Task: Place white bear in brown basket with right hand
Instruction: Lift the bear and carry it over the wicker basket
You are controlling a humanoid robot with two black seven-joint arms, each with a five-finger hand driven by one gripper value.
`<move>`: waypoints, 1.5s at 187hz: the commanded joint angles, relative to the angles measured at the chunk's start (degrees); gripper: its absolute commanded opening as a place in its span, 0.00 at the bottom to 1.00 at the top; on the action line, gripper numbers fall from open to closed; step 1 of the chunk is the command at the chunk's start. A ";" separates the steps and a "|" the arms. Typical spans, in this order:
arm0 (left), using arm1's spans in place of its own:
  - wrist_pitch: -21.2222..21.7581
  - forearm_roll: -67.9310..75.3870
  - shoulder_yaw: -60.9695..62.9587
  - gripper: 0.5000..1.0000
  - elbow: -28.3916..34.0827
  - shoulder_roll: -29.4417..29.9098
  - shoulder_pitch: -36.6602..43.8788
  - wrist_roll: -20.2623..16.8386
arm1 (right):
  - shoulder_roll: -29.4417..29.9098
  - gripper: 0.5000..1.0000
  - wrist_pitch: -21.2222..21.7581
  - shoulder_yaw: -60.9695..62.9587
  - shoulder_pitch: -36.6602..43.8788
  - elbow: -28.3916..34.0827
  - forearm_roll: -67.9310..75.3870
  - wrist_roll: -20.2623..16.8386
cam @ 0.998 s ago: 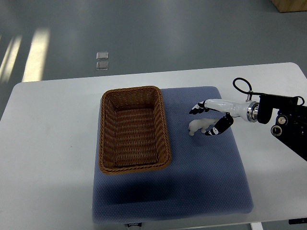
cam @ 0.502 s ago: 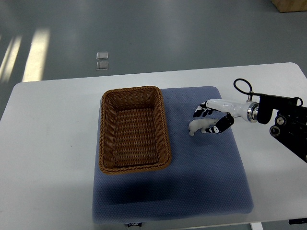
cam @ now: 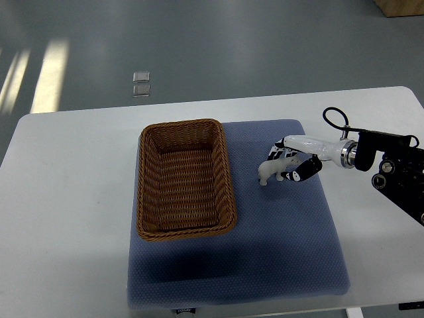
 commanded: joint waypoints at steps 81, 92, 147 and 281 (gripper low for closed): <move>0.00 0.00 0.00 1.00 0.00 0.00 -0.03 -0.01 | 0.15 0.05 -0.22 0.09 2.78 0.57 0.95 1.37; 0.00 0.00 0.00 1.00 0.00 0.00 0.06 -0.01 | 0.23 0.05 -0.22 0.09 3.83 0.66 1.04 1.46; 0.00 0.00 0.00 1.00 0.00 0.00 0.06 -0.01 | 0.67 0.05 1.18 -0.08 10.69 3.03 2.10 1.98; 0.00 0.00 0.00 1.00 0.00 0.00 0.06 -0.01 | 12.27 0.10 6.55 -6.67 16.75 5.49 1.83 1.46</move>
